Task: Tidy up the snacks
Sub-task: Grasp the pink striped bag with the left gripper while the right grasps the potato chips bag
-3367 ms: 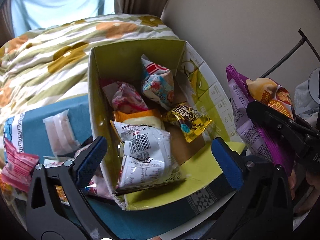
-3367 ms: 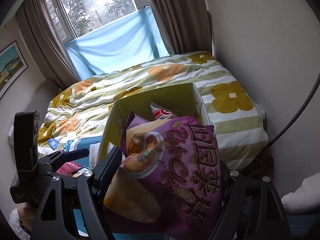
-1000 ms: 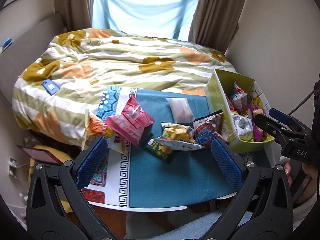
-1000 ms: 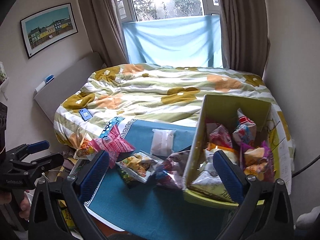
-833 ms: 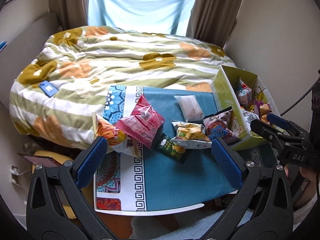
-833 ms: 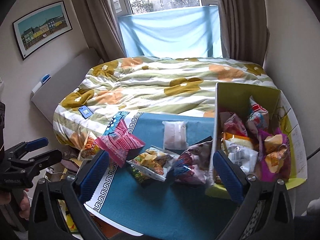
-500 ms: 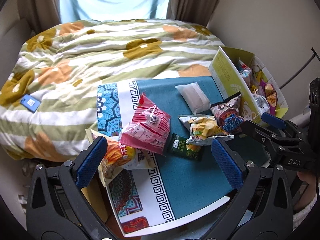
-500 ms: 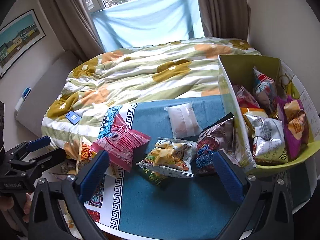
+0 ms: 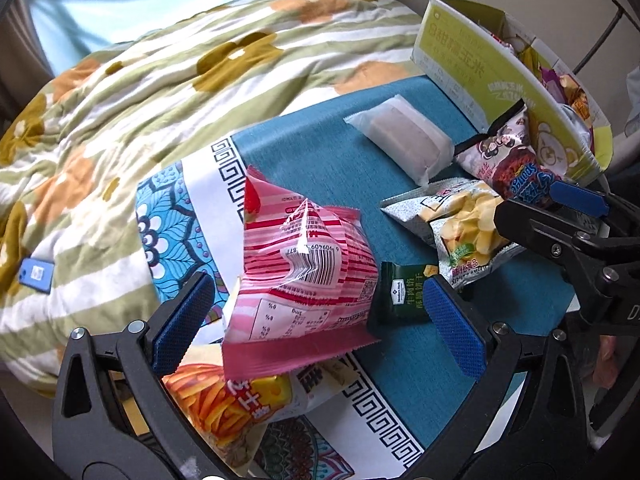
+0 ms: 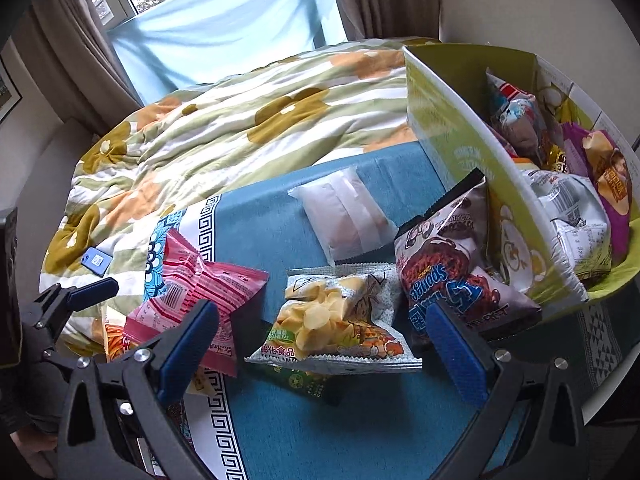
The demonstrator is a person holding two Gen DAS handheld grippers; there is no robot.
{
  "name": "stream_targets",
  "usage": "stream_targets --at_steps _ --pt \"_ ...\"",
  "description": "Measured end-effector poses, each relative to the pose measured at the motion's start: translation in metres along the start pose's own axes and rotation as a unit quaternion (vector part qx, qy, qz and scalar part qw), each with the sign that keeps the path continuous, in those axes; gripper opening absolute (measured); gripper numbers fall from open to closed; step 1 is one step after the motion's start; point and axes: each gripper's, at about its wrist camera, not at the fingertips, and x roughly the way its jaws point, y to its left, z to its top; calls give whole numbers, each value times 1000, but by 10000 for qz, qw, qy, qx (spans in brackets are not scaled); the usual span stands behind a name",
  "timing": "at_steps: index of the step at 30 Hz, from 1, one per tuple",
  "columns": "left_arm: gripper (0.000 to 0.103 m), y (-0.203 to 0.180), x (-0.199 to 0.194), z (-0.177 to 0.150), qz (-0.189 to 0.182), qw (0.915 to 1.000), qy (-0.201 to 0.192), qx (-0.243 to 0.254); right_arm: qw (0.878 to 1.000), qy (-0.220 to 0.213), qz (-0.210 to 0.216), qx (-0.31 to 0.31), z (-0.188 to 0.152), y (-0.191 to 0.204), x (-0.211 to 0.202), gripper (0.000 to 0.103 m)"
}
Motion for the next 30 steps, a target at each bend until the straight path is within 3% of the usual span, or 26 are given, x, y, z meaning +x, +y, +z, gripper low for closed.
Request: stream_targets --at_steps 12,16,26,30 --pt "102 -3 55 5 251 9985 437 215 9980 440 -230 398 -5 -5 45 103" --pt "88 0 65 6 305 9982 496 132 9972 527 -187 498 -8 -7 53 103" --pt "86 2 65 6 263 9986 443 140 9942 739 49 773 -13 -14 69 103" --pt "80 4 64 6 279 9985 452 130 9930 772 87 887 -13 -21 72 101"
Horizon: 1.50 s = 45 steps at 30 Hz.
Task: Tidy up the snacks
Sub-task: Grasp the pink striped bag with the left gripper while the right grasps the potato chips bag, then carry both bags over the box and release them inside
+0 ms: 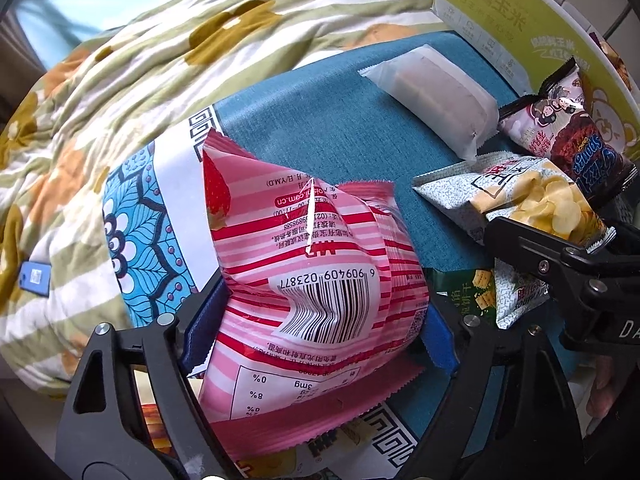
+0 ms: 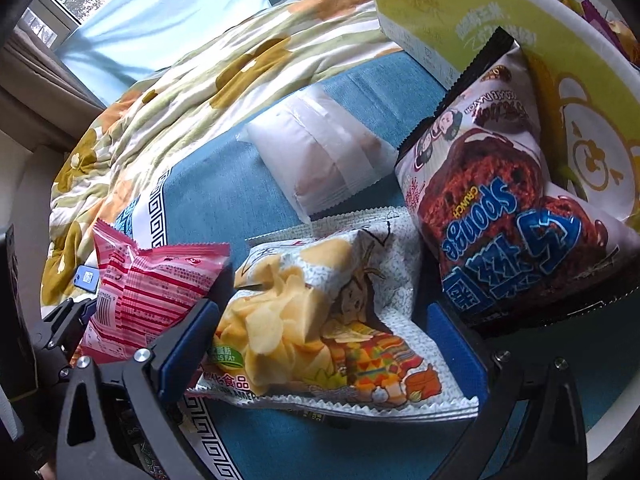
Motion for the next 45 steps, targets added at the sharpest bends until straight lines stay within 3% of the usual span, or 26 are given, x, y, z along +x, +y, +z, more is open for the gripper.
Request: stream_targets --at_steps 4,9,13,17,39,45 --pt "77 -1 -1 -1 -27 10000 22 -21 10000 0 59 19 1 -1 2 101" --pt "77 -2 -2 -1 -16 10000 16 -18 9999 -30 108 -52 0 0 2 92" --pt "77 -2 -6 -1 -13 10000 -14 -18 9997 -105 219 -63 -2 0 -2 75" --pt "77 -1 -14 -2 -55 9999 -49 -72 9994 -141 305 -120 -3 1 -7 66" --pt "76 10 -115 -18 52 9949 -692 -732 9946 -238 824 -583 -15 9 -65 62" --pt "76 3 -145 -16 9 9918 -972 -830 9904 -649 815 -904 -13 19 -105 62"
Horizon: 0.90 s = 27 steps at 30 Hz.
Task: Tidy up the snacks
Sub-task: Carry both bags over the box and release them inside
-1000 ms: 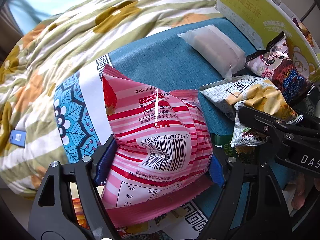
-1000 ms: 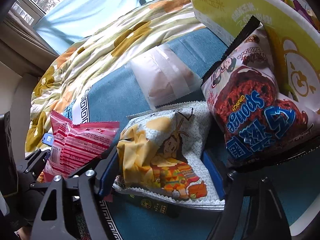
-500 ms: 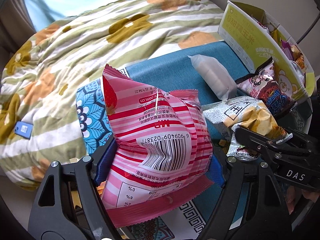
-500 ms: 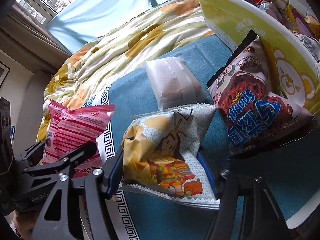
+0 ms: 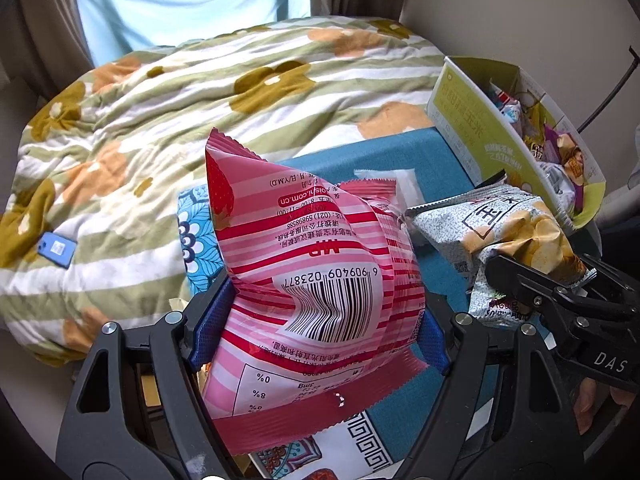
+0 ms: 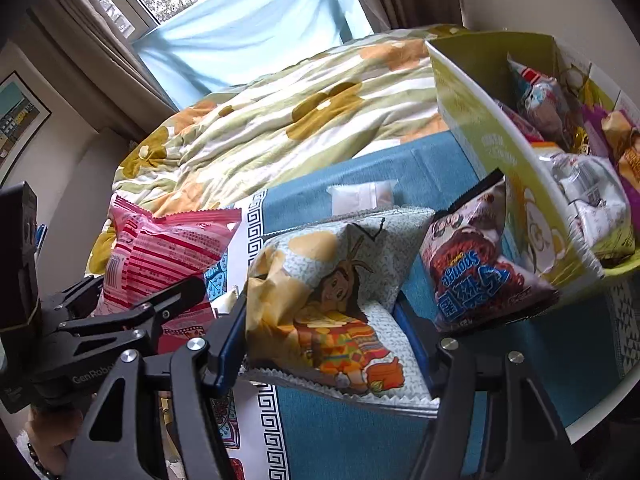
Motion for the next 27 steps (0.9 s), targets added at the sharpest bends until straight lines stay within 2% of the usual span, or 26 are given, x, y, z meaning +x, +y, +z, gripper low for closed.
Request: stream_targets --at_steps 7,15,22,27 --pt "76 -19 -38 23 -123 9990 -418 -15 9988 -495 -22 -29 13 -4 -48 62" --pt "76 -87 -53 68 -229 9965 -807 -16 9947 -1016 -40 -137 44 -43 -104 62" --pt "76 -169 -25 121 -430 9950 -872 -209 9912 -1270 -141 -347 94 -112 -141 62" --pt "77 -222 14 159 -511 9942 -800 -515 9912 -1175 -145 -593 136 -166 -143 62"
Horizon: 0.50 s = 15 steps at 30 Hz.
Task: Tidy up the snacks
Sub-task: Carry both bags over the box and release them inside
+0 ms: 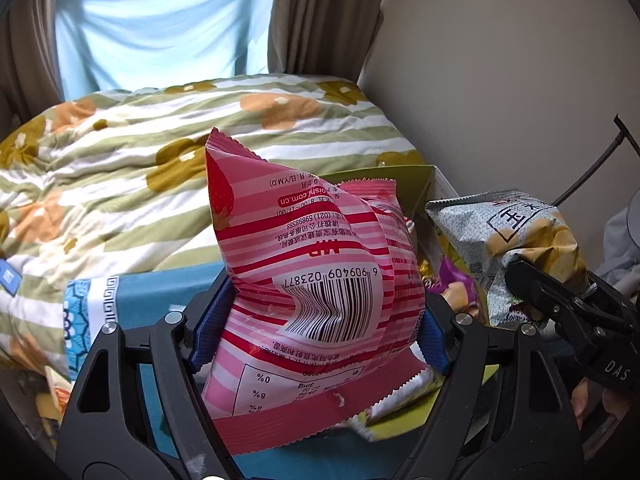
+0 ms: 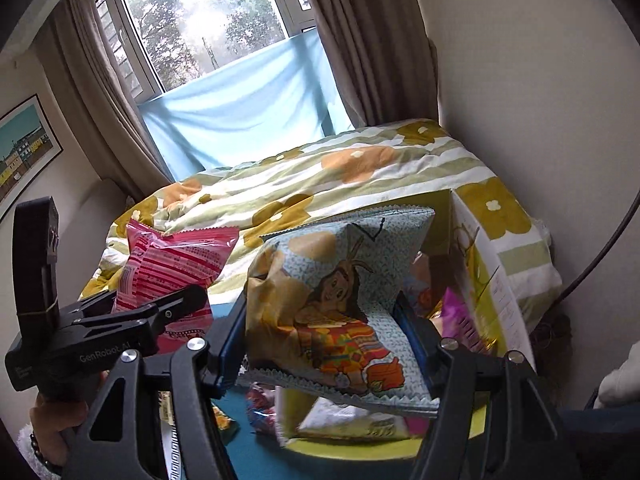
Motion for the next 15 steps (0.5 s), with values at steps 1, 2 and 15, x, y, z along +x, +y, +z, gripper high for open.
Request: stream_targets --at_steps 1,2,15 --pt "77 -8 10 3 15 10000 40 -74 10000 19 20 -48 6 -10 3 62" --pt "77 -14 19 6 16 9999 84 -144 9999 63 34 -75 11 -21 6 62" --pt "102 -63 76 5 381 9985 383 -94 9973 609 408 -15 38 -104 50 62"
